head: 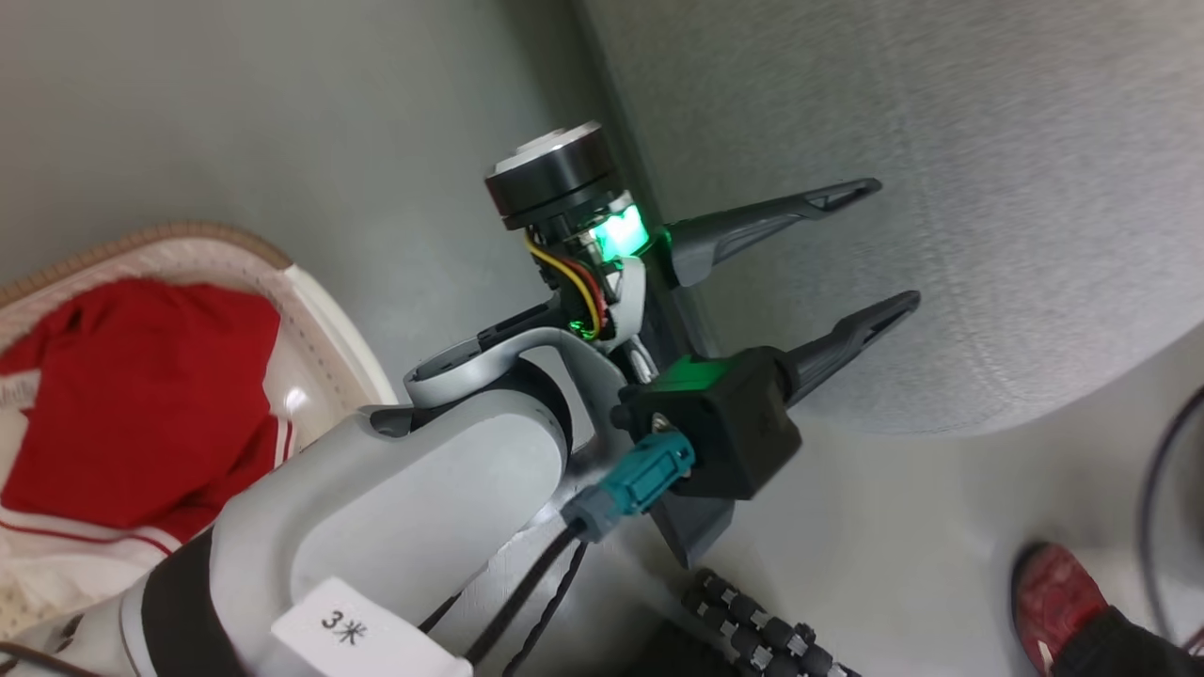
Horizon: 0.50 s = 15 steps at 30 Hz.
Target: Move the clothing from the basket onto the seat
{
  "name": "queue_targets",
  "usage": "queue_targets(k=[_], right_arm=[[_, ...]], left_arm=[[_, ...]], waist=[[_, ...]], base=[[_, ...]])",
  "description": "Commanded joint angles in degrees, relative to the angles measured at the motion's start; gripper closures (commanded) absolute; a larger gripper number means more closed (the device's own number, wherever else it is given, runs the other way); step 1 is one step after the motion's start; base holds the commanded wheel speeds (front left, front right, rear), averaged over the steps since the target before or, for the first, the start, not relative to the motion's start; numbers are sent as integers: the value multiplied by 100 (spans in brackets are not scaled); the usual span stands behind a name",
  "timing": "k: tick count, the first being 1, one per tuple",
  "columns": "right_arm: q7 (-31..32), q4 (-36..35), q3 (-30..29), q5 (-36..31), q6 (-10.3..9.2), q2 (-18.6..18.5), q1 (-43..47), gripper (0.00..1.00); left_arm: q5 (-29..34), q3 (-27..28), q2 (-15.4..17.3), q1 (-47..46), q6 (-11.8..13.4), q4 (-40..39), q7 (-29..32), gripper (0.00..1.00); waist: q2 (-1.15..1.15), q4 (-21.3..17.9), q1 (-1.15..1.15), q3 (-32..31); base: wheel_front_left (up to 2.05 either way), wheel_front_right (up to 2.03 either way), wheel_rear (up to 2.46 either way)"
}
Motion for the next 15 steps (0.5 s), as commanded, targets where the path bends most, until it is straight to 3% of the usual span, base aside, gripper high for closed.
queue_targets(k=[1, 3, 7, 15], right_arm=[[-8, 194, -127, 30, -2, -156, -164, 100], [-8, 649, -215, 44, -1, -254, -272, 100], [-10, 1744, 223, -95, -2, -447, -268, 100], [-8, 3435, 457, -303, -2, -122, -247, 100]], left_arm=[[-89, -47, 40, -101, 3, -64, 38, 0], [-93, -102, 65, -151, 2, -110, 85, 0], [-137, -163, 79, -165, 2, -161, 164, 0], [-206, -231, 219, -68, 5, -254, 327, 0]], waist=[[-1, 103, -2, 313], [-1, 99, -2, 351], [-1, 112, -2, 390], [-1, 135, -2, 398]], base=[[0, 0, 0], [0, 0, 0], [0, 0, 0], [0, 0, 0]])
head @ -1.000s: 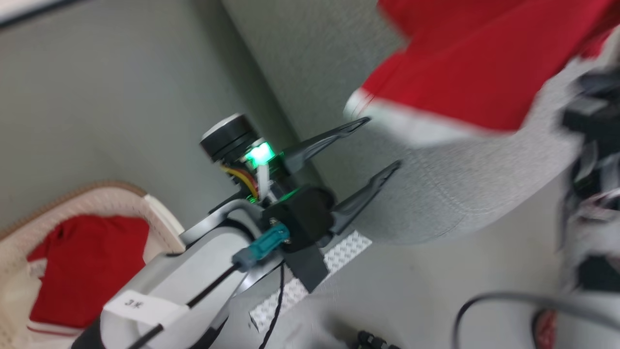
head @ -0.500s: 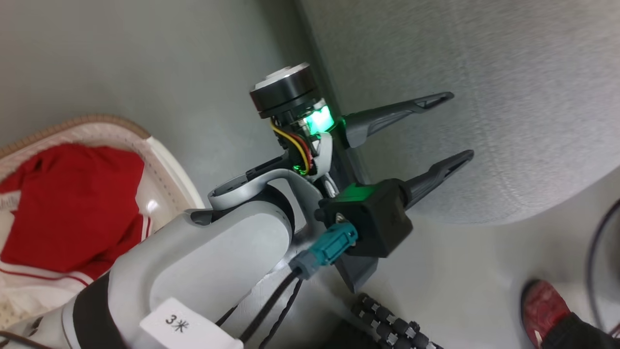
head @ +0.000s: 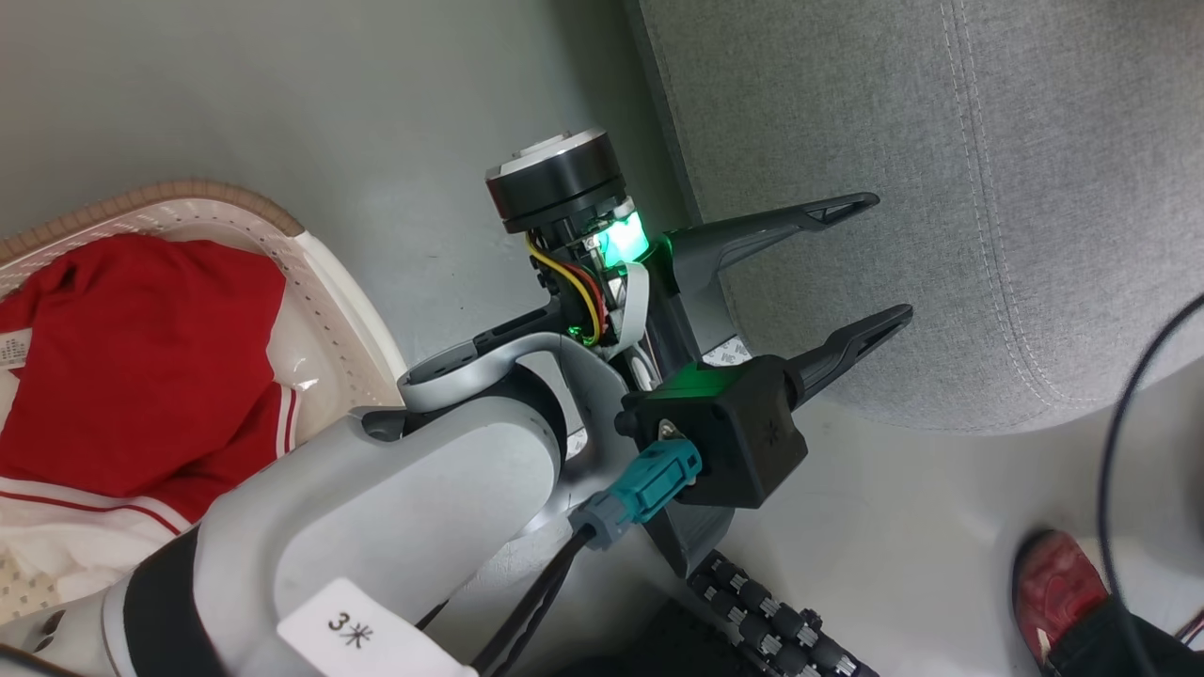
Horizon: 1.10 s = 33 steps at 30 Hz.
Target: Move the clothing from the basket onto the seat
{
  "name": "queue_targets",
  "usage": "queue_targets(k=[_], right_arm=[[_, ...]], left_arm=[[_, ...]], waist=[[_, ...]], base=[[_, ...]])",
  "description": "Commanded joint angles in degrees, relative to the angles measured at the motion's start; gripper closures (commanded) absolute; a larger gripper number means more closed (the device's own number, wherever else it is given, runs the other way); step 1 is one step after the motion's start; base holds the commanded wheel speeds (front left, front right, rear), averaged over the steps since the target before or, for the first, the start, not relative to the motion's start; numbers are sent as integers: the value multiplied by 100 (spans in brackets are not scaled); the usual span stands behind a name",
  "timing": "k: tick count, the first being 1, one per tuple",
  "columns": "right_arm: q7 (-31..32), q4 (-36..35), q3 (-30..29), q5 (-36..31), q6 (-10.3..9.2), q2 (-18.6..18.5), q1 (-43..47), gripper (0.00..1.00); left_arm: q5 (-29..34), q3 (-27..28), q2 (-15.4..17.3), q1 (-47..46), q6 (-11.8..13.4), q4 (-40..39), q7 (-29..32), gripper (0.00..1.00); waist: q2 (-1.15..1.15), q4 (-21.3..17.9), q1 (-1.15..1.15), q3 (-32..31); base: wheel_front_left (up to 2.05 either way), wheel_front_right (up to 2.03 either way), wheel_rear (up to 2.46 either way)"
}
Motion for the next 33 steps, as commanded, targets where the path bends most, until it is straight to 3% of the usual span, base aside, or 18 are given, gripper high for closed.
queue_targets(k=[1, 7, 8, 9, 16, 26, 33], right_arm=[[-10, 218, 97, -90, -3, 53, 36, 100], [-9, 735, 299, -116, -3, 190, 84, 100], [-9, 790, 270, -103, -3, 194, 105, 82], [-9, 783, 217, -148, -3, 172, 112, 0], [-8, 95, -75, -401, -3, 251, 582, 0], [-10, -1576, -308, -180, -4, 705, 2088, 0], [-9, -2197, -9, -360, -4, 1118, 2880, 0]], left_arm=[[-38, -21, 54, 72, 13, -57, 32, 0], [-79, -31, 87, 134, 47, -96, 49, 0], [-83, -31, 86, 132, 71, -95, 26, 0], [-92, -25, 69, 133, 95, -101, 6, 0], [-156, 8, -25, 231, 219, -23, -261, 0], [-397, 257, 109, 864, 693, 159, -869, 0], [-673, 467, 137, 1436, 1055, 400, -1376, 0]], waist=[[0, 3, 0, -18], [0, 8, 0, -84], [0, 12, 0, -115], [0, 18, 0, -143], [0, 176, 0, -478], [0, 711, 0, -1330], [0, 1162, 0, -2047]], base=[[0, 0, 0], [0, 0, 0], [0, 0, 0], [0, 0, 0], [0, 0, 0], [0, 0, 0], [0, 0, 0]])
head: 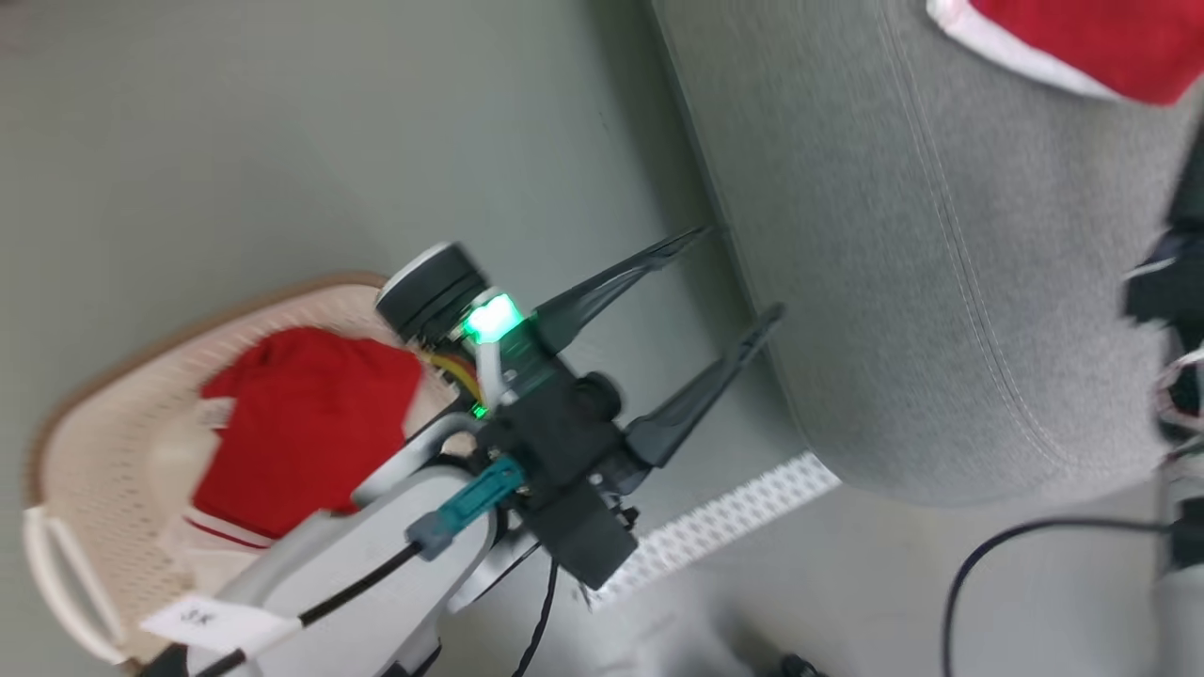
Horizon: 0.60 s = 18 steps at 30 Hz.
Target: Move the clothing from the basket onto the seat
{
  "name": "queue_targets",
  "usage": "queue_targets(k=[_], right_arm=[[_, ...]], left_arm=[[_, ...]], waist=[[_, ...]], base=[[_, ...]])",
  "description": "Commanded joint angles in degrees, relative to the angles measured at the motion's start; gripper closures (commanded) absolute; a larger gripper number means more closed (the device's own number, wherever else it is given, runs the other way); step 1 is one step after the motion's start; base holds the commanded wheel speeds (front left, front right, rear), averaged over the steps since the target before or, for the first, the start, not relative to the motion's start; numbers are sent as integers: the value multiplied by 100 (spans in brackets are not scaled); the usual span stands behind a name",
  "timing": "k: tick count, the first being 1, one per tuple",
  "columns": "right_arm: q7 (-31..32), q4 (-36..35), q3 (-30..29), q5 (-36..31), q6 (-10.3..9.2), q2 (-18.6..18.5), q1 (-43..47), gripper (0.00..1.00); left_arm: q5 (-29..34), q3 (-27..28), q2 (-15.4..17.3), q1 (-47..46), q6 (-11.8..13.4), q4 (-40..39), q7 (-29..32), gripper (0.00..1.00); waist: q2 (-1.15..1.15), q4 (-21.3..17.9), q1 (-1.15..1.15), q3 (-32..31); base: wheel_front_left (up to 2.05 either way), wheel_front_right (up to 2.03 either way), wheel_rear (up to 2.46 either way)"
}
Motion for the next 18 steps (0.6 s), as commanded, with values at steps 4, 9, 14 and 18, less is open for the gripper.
queue_targets(k=[4, 9, 14, 18], right_arm=[[-9, -153, 393, -75, -4, 134, 412, 0], [-9, -162, 912, -17, -4, 138, 752, 0], [-9, -94, 1402, 154, -4, 233, 1002, 0], [-9, -114, 1718, 242, -4, 324, 1144, 0]], left_arm=[[-262, 126, -18, 533, 219, 265, -400, 0], [-454, 287, 7, 974, 455, 476, -647, 0], [-650, 554, 77, 1498, 762, 617, -801, 0], [-759, 758, 126, 1834, 971, 645, -841, 0]], waist=[[0, 772, 1, -1020], [0, 1144, 1, -1554], [0, 1440, 1, -2080], [0, 1603, 1, -2344]], base=[[0, 0, 0], [0, 0, 0], [0, 0, 0], [0, 0, 0]])
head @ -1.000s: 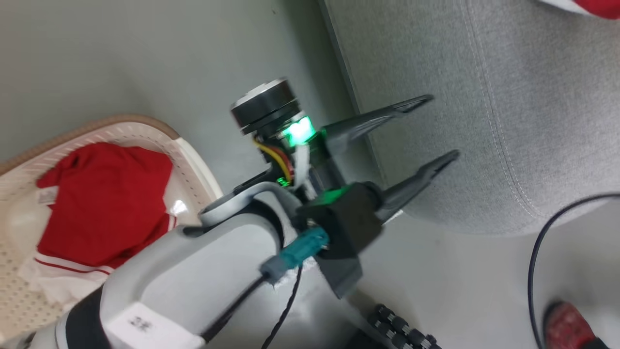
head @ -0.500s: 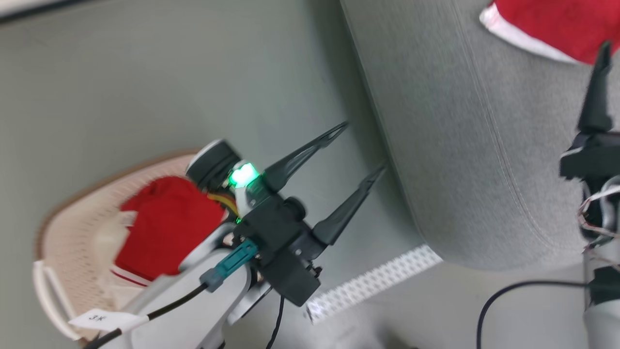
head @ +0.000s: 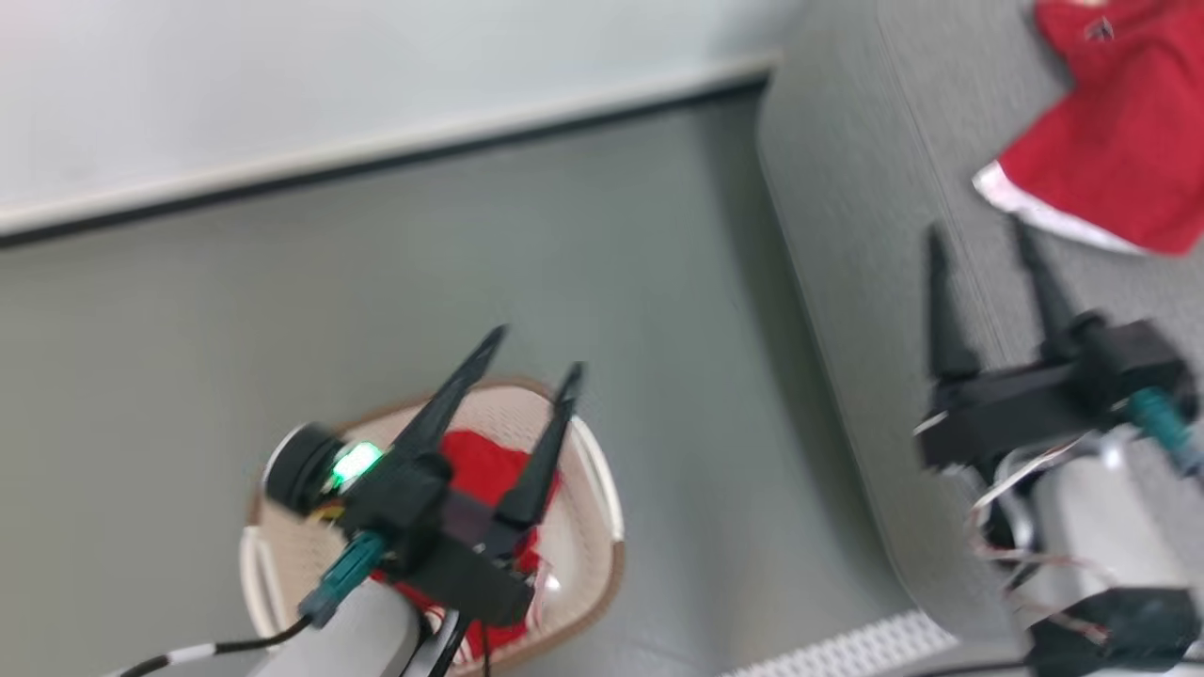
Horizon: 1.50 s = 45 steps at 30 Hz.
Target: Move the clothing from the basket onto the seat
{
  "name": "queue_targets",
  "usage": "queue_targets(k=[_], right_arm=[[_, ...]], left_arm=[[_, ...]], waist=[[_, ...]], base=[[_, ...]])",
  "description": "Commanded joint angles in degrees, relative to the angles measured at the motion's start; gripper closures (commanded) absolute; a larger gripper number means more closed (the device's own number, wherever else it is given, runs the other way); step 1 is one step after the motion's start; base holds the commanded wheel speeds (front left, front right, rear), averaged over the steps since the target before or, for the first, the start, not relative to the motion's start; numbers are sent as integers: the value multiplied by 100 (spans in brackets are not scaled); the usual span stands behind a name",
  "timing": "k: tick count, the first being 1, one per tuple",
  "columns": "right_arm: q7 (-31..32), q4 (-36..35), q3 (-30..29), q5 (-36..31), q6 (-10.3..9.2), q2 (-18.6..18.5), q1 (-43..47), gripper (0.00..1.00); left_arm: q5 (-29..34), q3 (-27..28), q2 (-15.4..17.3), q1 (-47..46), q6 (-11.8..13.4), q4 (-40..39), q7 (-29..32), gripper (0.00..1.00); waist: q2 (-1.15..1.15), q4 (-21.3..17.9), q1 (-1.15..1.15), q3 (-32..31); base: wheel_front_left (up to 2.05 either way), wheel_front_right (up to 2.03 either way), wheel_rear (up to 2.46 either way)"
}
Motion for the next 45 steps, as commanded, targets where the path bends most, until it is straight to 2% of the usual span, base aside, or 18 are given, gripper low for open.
queue_targets(k=[1, 5, 8, 15, 24, 31, 35, 41, 45], right_arm=[[-9, -17, 123, 85, -4, 50, 159, 0], [-9, -242, 590, 231, -4, 160, 491, 0], [-9, -349, 749, 219, -4, 200, 713, 0], [-9, -535, 987, 159, -4, 231, 1276, 0], [-9, -944, 898, 115, -4, 275, 2028, 0], [-9, -1196, 705, 17, -4, 374, 2614, 0], [-9, -1277, 663, -23, -4, 434, 2896, 0], [-9, -1393, 674, -55, -4, 496, 3243, 0], [-9, -1420, 711, -86, -4, 516, 3415, 0]], left_arm=[[-68, 83, 18, 236, 90, 14, -39, 0], [-194, 558, 0, 865, 473, -120, -70, 0], [-192, 913, -49, 1252, 616, -304, -73, 0], [-81, 1617, -127, 2194, 722, -345, -76, 0], [61, 2453, -321, 3168, 814, -430, -77, 0], [220, 2766, -462, 3686, 498, -465, -76, 0], [407, 2880, -521, 3868, 143, -444, -76, 0], [689, 3044, -637, 4054, -134, -471, -76, 0], [842, 3194, -742, 4121, -415, -396, -77, 0]], waist=[[1, 629, 1, -738], [1, 863, 1, -1131], [1, 982, 1, -1334], [1, 1230, 1, -1852], [1, 1417, 1, -2247], [1, 1507, 1, -2481], [1, 1539, 1, -2602], [1, 1567, 1, -2717], [1, 1565, 1, -2764]], base=[[0, 0, 0], [0, 0, 0], [0, 0, 0], [0, 0, 0], [0, 0, 0], [0, 0, 0], [0, 0, 0], [0, 0, 0], [0, 0, 0]])
